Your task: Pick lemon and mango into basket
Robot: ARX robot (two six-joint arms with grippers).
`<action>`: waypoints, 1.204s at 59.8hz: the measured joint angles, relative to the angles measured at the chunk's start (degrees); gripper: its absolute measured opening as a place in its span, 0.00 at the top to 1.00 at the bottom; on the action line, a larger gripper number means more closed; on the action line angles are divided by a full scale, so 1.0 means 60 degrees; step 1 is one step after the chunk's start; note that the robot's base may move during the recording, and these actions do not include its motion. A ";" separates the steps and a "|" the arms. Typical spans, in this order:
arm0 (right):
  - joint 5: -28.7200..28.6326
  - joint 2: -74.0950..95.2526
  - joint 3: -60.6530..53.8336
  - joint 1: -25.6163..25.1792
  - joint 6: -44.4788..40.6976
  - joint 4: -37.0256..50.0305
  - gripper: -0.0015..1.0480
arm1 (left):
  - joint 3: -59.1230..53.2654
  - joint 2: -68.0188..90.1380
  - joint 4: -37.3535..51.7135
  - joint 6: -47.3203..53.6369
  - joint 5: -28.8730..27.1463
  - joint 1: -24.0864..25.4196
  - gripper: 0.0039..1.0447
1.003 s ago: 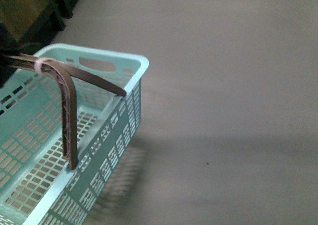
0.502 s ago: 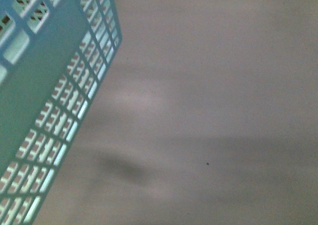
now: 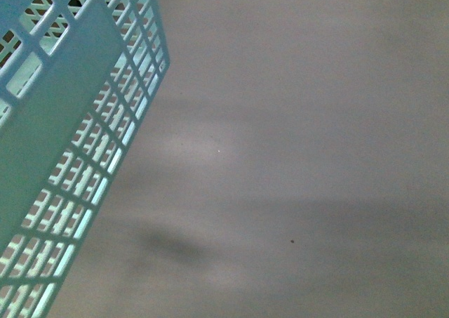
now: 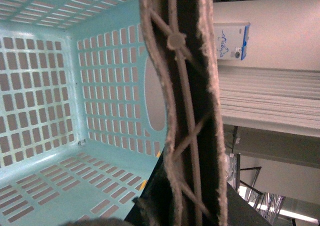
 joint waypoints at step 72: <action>0.0000 0.0000 0.0000 0.0000 0.0000 0.0000 0.08 | 0.0000 0.0000 0.0000 -0.0022 0.0051 0.0000 0.95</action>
